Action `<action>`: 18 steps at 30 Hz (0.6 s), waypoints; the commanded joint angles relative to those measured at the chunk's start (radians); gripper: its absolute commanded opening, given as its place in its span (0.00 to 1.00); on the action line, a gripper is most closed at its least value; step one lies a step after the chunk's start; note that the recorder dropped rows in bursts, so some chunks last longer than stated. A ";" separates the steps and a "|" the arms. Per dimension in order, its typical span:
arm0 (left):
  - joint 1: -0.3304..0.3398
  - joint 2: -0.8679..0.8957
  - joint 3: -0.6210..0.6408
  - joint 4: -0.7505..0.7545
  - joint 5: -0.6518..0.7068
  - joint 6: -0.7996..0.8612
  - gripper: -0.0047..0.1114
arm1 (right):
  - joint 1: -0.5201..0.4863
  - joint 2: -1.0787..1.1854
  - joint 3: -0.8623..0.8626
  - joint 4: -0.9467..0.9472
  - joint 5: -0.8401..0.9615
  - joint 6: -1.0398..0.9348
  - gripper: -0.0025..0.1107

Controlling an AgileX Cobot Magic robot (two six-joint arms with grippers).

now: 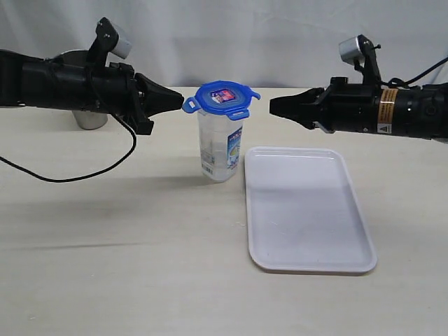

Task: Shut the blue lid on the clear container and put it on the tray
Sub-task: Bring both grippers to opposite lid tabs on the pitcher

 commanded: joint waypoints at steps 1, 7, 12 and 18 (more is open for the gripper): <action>-0.003 0.001 -0.007 -0.001 0.013 0.030 0.04 | 0.002 0.025 -0.063 -0.037 -0.005 0.072 0.06; -0.003 0.001 -0.007 0.003 0.013 0.030 0.04 | 0.002 0.098 -0.148 -0.104 -0.044 0.138 0.06; -0.003 0.001 -0.007 -0.001 0.008 0.030 0.04 | 0.002 0.119 -0.158 -0.079 -0.054 0.122 0.06; -0.003 0.001 -0.007 -0.001 0.011 0.030 0.04 | 0.004 0.130 -0.181 -0.075 -0.056 0.124 0.06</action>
